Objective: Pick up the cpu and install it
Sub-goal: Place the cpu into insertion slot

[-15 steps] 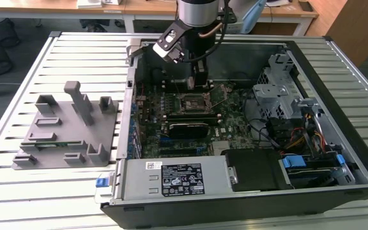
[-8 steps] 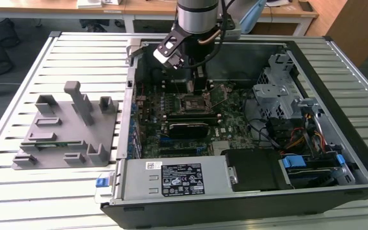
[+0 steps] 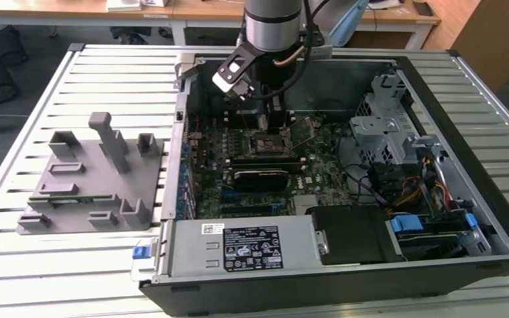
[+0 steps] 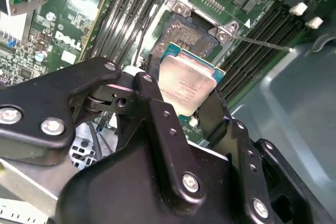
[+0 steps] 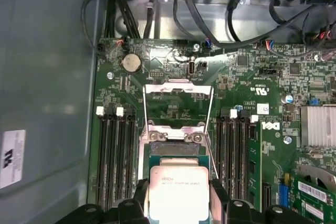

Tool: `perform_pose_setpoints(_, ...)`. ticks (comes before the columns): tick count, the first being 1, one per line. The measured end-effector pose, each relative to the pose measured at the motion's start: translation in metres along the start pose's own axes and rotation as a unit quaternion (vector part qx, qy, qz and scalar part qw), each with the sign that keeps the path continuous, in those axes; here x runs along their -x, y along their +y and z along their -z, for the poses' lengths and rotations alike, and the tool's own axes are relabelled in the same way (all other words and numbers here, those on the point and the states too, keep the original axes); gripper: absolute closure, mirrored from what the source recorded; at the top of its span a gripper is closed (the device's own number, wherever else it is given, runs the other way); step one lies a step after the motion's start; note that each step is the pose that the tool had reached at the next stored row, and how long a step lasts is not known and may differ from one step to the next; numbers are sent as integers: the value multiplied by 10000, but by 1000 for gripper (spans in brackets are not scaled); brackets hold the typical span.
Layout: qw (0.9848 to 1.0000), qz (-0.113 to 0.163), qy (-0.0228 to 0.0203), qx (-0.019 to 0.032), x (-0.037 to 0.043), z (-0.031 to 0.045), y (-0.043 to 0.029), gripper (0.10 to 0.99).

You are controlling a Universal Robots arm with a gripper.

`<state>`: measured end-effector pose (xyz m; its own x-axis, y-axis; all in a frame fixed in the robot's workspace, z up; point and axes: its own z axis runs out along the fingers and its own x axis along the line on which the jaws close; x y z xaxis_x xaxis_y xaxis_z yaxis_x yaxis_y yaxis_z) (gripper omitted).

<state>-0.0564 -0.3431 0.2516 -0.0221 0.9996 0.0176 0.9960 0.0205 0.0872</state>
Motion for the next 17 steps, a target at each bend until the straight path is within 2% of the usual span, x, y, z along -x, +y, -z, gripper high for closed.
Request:
perform_pose_setpoints(6,10000,-1,1,1,2,-105,-9,545)
perform_pose_setpoints(17,10000,-1,0,1,3,-142,-12,545)
